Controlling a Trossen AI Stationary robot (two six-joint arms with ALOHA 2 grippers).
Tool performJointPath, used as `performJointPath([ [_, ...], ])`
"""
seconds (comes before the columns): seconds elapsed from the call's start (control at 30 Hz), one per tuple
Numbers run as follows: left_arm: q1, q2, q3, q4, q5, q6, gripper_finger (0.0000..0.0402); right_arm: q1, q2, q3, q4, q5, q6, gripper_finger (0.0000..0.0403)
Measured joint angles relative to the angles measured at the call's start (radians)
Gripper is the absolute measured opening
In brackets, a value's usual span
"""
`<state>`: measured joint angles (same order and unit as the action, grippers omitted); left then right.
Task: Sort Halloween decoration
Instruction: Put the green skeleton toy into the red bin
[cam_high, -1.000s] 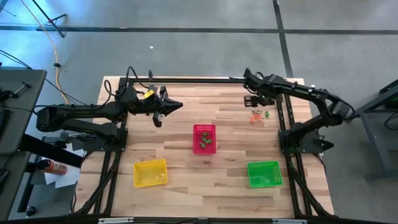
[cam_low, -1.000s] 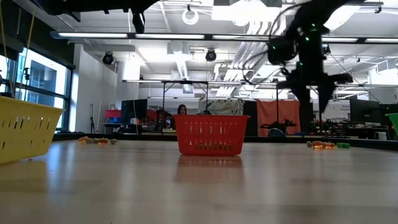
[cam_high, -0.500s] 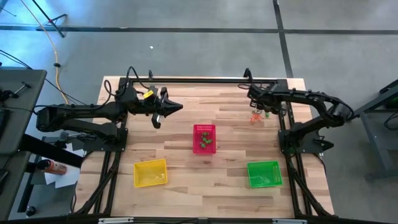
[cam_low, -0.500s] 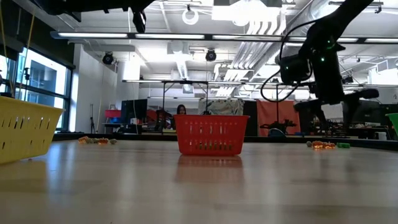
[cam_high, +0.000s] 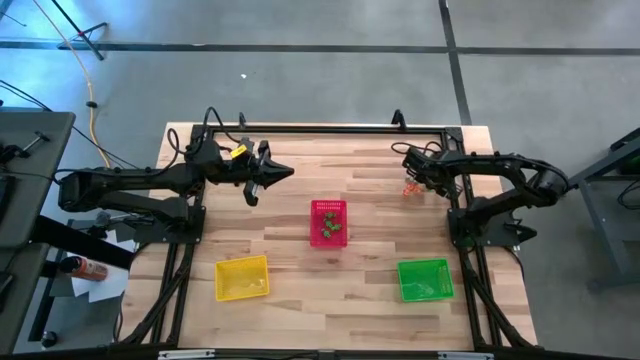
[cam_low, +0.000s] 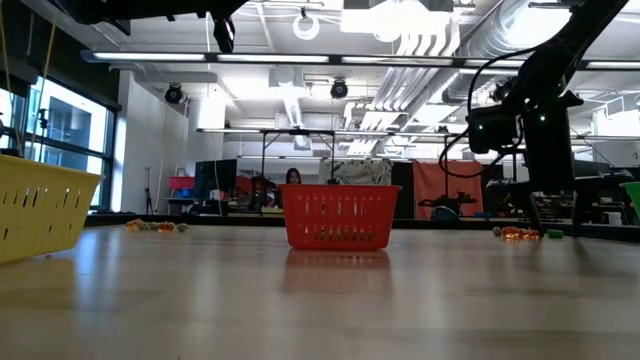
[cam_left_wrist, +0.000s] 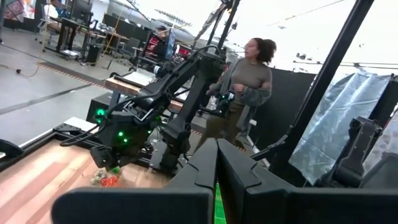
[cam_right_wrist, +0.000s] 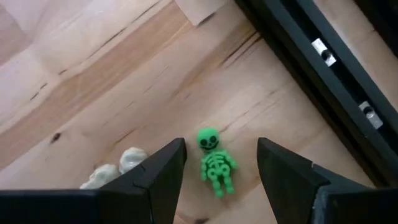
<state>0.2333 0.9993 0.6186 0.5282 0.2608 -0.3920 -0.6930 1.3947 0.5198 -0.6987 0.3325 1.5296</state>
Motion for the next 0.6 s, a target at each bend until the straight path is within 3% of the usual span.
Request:
performJointPath([
  [0.2,0.002,0.000,0.000,0.000,-0.001,0.000,0.0000,0.000,0.001,-0.004,-0.003,-0.003,-0.072,0.0166],
  [0.47,0.003,0.000,0.000,0.000,-0.002,0.000,0.0000,0.001,0.002,-0.004,0.014,-0.001,-0.177,0.0025],
  [0.6,0.003,0.000,0.000,0.001,-0.003,-0.016,0.0000,0.000,-0.019,-0.009,0.018,-0.002,-0.266,0.0014],
])
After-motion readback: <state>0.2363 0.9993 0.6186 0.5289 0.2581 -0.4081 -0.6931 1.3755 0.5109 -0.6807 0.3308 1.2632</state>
